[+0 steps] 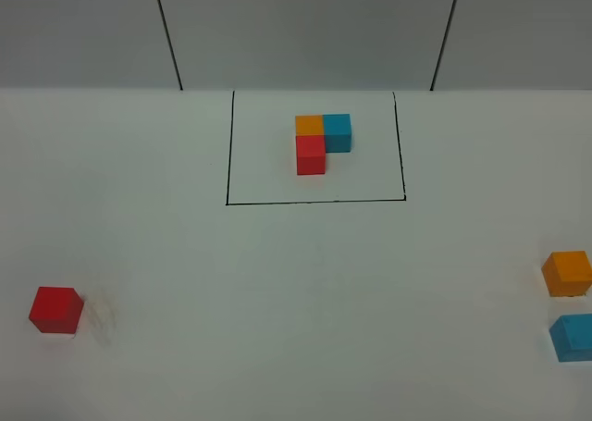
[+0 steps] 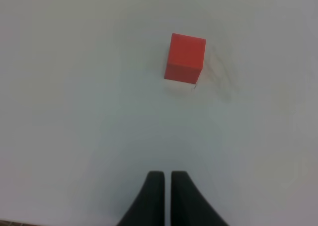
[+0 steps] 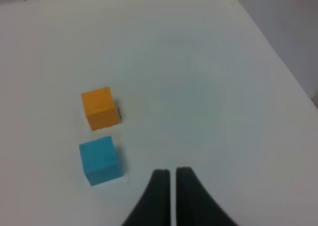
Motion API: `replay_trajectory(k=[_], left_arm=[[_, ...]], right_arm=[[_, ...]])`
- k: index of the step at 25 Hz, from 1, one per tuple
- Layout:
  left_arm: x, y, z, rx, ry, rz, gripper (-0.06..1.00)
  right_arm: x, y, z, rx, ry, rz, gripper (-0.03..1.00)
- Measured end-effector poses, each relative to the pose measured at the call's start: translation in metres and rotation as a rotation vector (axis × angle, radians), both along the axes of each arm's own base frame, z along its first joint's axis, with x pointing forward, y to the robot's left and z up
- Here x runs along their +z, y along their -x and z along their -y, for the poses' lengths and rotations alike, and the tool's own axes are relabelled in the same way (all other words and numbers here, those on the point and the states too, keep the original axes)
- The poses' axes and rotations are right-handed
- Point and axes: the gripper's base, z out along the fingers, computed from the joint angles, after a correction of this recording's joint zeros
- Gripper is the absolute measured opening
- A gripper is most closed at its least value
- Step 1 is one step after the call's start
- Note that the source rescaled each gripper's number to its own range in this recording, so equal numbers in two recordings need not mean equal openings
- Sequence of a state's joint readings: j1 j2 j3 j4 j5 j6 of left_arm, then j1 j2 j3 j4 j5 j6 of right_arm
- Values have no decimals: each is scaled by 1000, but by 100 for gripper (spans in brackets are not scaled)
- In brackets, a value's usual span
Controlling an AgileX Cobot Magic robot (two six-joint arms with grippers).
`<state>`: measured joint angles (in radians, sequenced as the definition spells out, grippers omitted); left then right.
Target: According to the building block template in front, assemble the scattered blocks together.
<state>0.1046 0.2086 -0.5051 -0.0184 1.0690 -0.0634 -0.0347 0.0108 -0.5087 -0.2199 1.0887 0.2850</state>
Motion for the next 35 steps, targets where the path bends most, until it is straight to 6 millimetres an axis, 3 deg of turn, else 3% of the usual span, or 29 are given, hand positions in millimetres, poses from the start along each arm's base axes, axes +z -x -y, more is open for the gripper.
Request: replay_trajectory(k=[35], left_arm=[[0, 0, 0, -1, -1, 0, 1]], right_arm=[[0, 0, 0, 0, 0, 0, 0]])
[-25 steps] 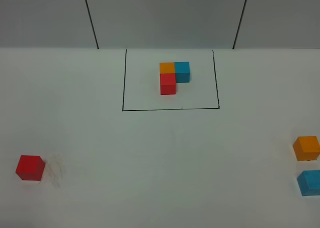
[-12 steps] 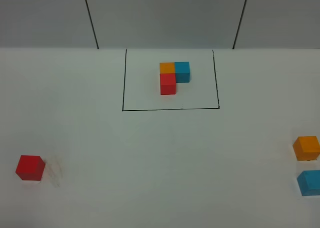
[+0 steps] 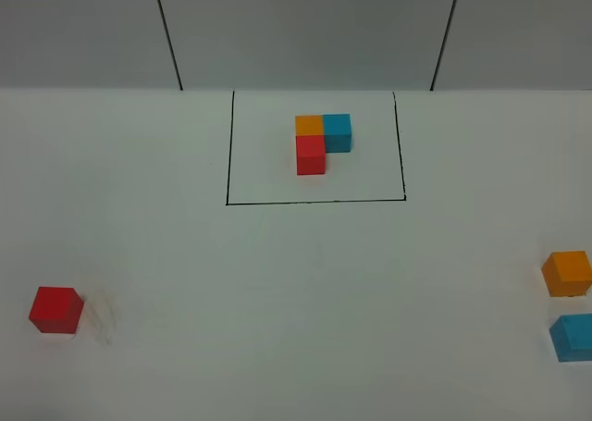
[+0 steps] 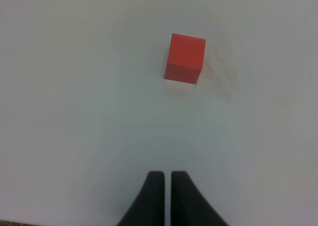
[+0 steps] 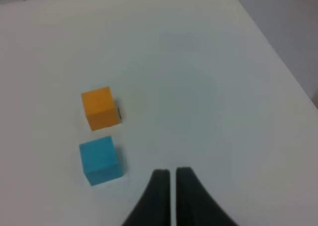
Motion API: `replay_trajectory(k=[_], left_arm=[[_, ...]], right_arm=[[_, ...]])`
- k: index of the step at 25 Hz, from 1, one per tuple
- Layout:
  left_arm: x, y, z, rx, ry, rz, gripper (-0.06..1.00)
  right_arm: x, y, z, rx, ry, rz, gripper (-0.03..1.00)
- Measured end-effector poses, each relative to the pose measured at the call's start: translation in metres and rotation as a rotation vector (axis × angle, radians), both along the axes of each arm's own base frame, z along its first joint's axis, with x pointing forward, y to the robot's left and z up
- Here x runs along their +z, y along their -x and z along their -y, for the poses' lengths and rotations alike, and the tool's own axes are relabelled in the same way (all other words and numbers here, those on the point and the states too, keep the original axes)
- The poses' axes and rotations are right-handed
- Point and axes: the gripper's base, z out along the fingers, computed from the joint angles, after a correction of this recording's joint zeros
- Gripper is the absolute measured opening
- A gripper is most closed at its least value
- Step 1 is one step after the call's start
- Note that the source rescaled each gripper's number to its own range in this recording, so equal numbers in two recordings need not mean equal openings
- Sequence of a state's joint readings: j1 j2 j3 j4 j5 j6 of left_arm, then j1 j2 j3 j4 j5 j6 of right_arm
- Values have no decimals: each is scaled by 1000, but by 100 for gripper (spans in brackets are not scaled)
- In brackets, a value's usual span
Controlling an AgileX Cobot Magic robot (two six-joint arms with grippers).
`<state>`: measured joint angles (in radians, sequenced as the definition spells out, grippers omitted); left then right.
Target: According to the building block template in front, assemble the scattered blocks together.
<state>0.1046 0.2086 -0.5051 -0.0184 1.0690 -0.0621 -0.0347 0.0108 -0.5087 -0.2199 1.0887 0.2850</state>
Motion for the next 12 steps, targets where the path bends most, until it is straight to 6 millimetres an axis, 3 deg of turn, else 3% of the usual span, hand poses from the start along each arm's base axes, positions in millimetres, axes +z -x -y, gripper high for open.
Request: replay_trajectory(k=[12], left_arm=[[0, 0, 0, 0, 0, 0, 1]], right_arm=[[0, 0, 0, 0, 0, 0, 0]])
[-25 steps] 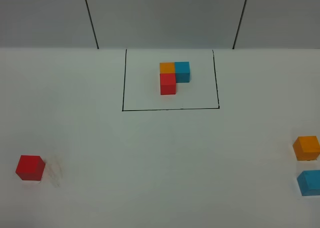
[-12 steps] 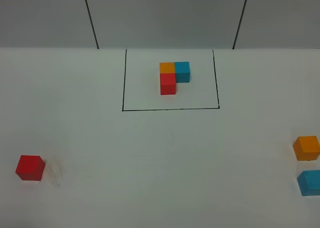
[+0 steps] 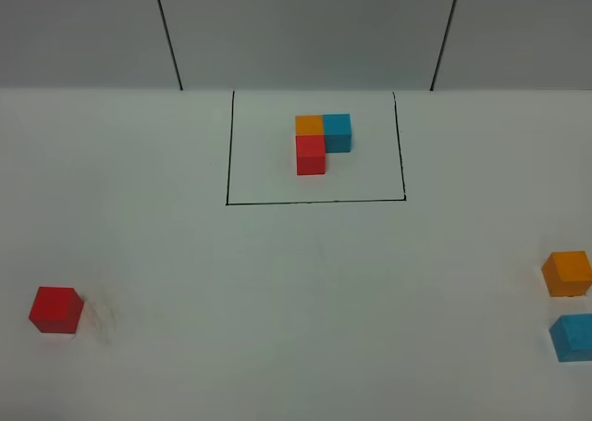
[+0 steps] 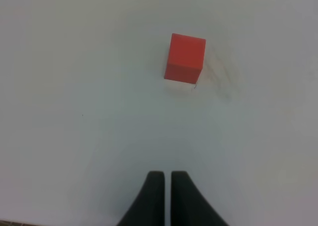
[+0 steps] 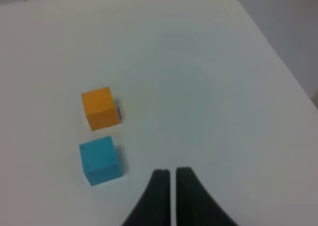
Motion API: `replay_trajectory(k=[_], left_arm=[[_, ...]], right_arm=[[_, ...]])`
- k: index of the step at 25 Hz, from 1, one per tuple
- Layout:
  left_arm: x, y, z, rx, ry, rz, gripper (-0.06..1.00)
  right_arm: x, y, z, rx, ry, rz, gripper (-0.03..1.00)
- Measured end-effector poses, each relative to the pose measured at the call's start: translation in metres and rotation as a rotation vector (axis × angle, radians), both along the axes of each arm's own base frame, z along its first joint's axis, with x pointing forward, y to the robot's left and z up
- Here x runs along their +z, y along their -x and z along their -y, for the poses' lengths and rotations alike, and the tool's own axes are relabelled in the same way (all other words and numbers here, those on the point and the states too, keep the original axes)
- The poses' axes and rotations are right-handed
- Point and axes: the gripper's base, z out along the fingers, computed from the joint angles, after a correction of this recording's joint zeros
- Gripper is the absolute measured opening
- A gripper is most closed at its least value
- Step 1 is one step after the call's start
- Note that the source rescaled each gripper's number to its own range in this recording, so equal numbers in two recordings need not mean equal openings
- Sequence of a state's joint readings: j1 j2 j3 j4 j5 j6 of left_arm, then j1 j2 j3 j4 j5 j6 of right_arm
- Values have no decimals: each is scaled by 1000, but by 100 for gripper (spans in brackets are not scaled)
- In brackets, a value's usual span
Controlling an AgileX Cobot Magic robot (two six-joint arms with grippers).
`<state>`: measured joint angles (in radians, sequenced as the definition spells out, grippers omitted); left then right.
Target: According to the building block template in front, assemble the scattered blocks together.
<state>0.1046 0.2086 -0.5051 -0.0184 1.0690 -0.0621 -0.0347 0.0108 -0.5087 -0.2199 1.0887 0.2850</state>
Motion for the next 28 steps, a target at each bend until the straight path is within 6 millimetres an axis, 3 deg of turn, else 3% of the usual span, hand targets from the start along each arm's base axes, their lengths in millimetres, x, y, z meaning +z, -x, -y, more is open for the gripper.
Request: replay_trajectory(k=[18, 24, 28], left_arm=[[0, 0, 0, 0, 0, 0, 3], [0, 0, -2, 10, -27, -3, 24], [0, 1, -10, 43, -107, -11, 52]], right_arm=[[0, 0, 0, 0, 0, 0, 0], [0, 0, 0, 0, 0, 0, 0], [0, 0, 0, 0, 0, 0, 0]])
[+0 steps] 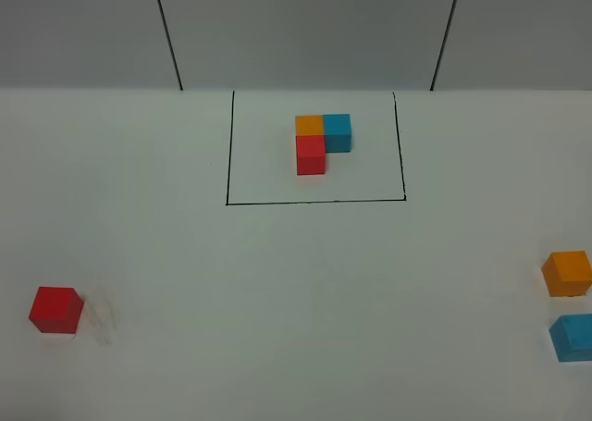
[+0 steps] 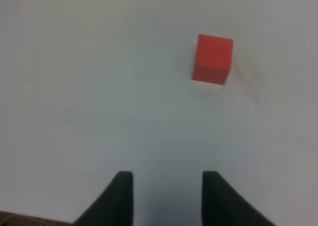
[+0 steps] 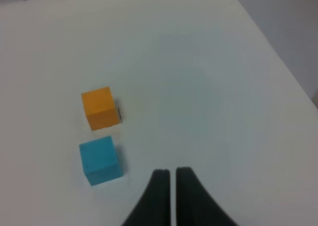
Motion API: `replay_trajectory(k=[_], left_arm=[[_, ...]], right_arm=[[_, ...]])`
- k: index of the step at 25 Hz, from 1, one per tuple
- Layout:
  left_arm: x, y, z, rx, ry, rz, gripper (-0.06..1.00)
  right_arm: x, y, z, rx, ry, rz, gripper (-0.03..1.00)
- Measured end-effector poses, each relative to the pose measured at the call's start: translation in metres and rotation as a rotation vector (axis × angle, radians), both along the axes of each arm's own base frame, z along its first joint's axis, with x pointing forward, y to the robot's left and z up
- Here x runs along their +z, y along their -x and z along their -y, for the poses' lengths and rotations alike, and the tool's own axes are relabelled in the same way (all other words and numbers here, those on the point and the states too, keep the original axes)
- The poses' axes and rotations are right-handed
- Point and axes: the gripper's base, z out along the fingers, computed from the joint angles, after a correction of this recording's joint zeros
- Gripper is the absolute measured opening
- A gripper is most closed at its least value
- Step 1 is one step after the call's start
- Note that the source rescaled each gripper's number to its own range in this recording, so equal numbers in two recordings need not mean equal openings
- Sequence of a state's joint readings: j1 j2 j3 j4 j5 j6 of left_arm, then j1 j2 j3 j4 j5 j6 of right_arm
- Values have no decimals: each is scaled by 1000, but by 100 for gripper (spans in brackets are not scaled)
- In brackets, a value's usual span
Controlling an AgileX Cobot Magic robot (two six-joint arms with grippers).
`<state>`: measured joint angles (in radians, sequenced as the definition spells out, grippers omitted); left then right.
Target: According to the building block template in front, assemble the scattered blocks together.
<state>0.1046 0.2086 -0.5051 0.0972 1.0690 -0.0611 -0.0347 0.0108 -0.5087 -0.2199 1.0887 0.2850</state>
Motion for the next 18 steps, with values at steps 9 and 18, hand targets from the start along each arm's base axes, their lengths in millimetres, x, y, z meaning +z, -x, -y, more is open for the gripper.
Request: replay_trajectory(k=[9, 18], left_arm=[[0, 0, -4, 19, -36, -2, 82], [29, 4, -1, 19, -14, 136, 82]], right_arm=[[0, 0, 0, 0, 0, 0, 0], [0, 0, 0, 0, 0, 0, 0]])
